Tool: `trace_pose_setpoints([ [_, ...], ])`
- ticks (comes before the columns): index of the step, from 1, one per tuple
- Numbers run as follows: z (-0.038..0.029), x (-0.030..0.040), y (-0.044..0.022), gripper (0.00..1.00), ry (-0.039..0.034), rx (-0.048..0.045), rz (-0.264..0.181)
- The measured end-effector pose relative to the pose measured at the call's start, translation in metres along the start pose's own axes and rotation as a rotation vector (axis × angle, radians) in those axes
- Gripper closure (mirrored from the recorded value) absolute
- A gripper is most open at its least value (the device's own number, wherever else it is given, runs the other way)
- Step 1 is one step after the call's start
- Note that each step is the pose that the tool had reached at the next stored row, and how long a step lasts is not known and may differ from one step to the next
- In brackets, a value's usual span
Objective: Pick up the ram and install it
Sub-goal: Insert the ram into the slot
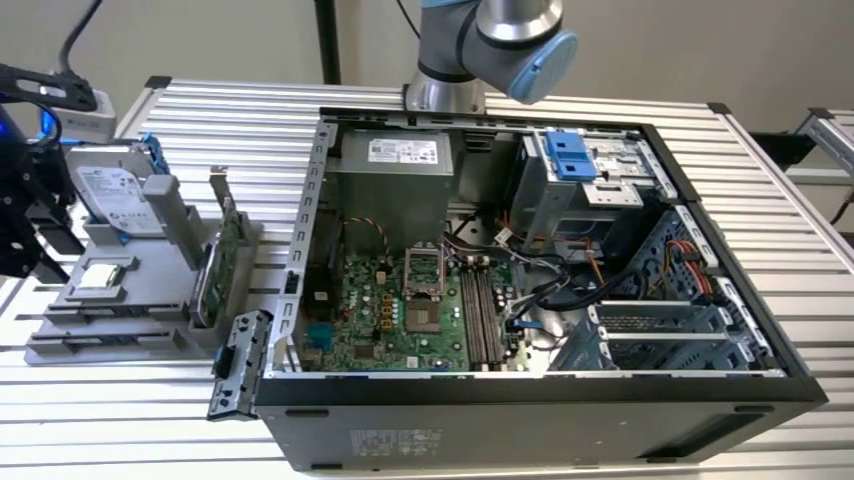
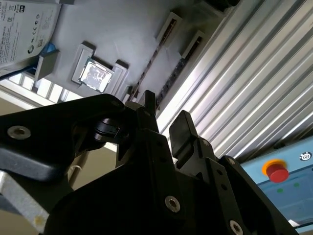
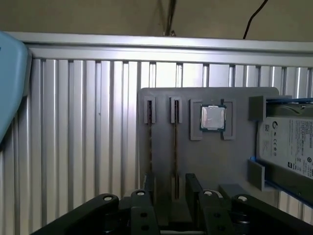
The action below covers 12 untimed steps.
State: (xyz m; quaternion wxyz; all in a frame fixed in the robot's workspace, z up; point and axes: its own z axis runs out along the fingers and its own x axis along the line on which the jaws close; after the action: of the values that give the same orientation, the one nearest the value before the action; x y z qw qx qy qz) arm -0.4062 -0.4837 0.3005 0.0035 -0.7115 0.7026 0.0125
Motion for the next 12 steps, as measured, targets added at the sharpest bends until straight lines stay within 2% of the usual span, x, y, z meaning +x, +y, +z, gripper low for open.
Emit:
trace_pose_setpoints([
  [7,0.0103,0.0003,-0.0002,0.0,0.0,0.0014,0.0],
  [12,0.0118,0.0003,-0.0002,0.0,0.0002,0.0011,0.0],
])
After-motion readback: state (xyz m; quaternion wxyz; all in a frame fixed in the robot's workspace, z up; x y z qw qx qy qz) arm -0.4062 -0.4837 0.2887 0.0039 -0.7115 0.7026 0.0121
